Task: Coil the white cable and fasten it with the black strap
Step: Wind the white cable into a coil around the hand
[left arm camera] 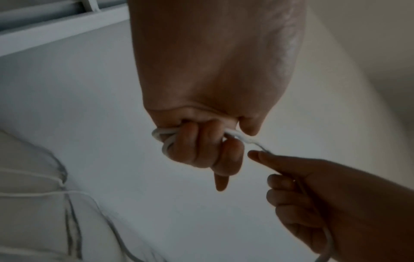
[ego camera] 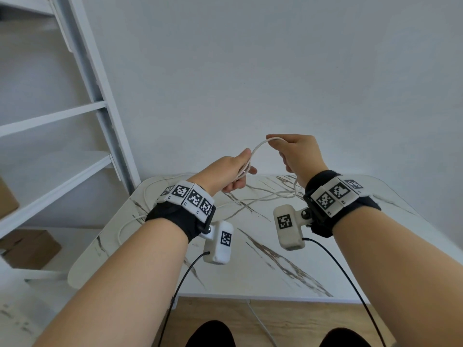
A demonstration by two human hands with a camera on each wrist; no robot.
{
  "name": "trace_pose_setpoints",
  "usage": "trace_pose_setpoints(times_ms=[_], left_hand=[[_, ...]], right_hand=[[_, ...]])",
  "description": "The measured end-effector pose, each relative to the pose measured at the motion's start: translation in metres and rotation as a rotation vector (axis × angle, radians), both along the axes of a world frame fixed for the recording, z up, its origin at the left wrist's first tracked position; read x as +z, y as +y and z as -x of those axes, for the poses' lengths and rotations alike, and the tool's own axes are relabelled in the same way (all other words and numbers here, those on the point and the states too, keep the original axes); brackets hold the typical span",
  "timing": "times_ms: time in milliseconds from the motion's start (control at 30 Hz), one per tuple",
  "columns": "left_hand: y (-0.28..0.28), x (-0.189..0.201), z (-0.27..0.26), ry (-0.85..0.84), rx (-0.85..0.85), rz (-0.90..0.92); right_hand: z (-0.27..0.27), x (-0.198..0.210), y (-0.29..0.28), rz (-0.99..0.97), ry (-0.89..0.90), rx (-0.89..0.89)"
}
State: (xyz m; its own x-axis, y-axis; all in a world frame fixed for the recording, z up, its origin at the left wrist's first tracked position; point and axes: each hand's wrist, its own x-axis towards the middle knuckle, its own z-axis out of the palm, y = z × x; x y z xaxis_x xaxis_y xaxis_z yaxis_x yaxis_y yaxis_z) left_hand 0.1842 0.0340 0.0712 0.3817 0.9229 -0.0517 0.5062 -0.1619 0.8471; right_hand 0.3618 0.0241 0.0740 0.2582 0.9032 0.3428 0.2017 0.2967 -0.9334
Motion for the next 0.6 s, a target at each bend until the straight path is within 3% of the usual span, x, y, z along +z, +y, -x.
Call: trace_pose_setpoints(times_ms=[133, 233, 400, 600], left_hand=[[-0.005, 0.001, -0.003, -0.109, -0.155, 0.085], [-0.005, 0.001, -0.004, -0.301, -0.207, 0.126], [-0.002, 0.004, -0.008, -0.653, -0.236, 0.231], [-0.001, 0.007, -0.021, -0.973, -0.165, 0.320]], right_hand=[[-0.001, -0.005, 0.007, 0.041, -0.003, -0.040], [-0.004, -0.010, 0.010, 0.070, 0.014, -0.048], [-0.004, -0.025, 0.009, 0.137, -0.029, 0.000], [0.001, -0.041, 0.006, 0.246, -0.243, 0.012]])
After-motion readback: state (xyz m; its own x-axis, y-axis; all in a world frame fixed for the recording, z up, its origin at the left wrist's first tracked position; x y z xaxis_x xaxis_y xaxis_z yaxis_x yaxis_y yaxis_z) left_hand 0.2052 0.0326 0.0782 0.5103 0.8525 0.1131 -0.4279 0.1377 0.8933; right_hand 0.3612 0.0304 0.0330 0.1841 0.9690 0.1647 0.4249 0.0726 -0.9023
